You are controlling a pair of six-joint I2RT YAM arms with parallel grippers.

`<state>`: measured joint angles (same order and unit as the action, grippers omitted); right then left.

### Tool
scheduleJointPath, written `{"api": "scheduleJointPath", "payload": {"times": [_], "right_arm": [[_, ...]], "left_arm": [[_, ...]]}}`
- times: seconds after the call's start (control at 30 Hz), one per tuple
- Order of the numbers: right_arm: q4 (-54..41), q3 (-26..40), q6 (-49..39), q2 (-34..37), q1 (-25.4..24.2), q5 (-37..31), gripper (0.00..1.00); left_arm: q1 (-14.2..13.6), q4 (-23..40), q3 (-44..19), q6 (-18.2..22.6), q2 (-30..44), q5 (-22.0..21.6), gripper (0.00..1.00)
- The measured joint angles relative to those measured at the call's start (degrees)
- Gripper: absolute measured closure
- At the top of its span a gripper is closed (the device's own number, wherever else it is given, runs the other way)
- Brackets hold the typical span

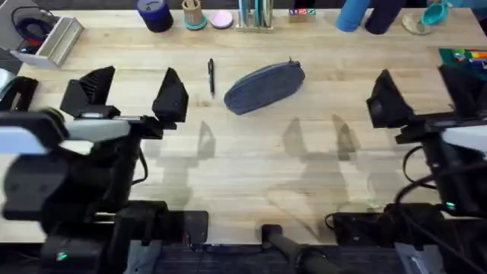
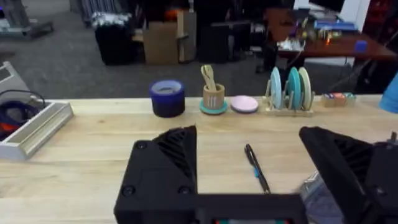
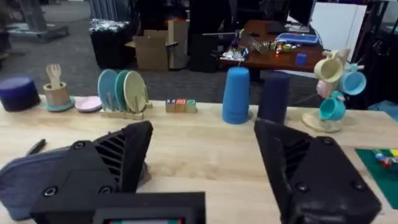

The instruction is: Unzip the bag, pick up the pens from the table one at a time and place them inside, then zip the bag closed.

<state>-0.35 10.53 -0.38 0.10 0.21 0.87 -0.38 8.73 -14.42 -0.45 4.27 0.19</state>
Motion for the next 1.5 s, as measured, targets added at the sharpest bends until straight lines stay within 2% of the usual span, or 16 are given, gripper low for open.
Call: {"api": "scheduleJointPath", "payload": {"times": [0.13, 0.33, 0.5, 0.77, 1.2, 1.5], "right_arm": [[-3.18, 4.88, 0.00, 2.25, 0.00, -0.01, 0.005], [-7.32, 13.00, 0.02, 9.77, 0.00, 0.01, 0.005], [-11.31, 21.43, 0.04, 18.86, 0.00, 0.23, 0.005], [-24.22, 37.73, 0.15, 35.73, 0.00, 0.43, 0.005], [-40.18, 57.51, 0.06, 58.68, 0.00, 5.26, 0.005], [-50.27, 67.86, -1.56, 69.10, 0.00, 6.13, 0.006]], "left_arm": [[0.00, 3.99, -6.03, 0.00, 5.15, 0.00, 0.007], [0.00, 10.57, -16.81, 0.00, 14.27, -0.02, 0.007], [0.00, 16.92, -25.15, 0.00, 21.40, 0.00, 0.007], [0.00, 26.83, -36.74, 0.00, 32.95, 0.26, 0.008], [0.00, 36.66, -46.51, 0.00, 46.24, 4.35, 0.008], [0.00, 43.58, -52.70, 0.00, 53.17, 7.92, 0.008]]}}
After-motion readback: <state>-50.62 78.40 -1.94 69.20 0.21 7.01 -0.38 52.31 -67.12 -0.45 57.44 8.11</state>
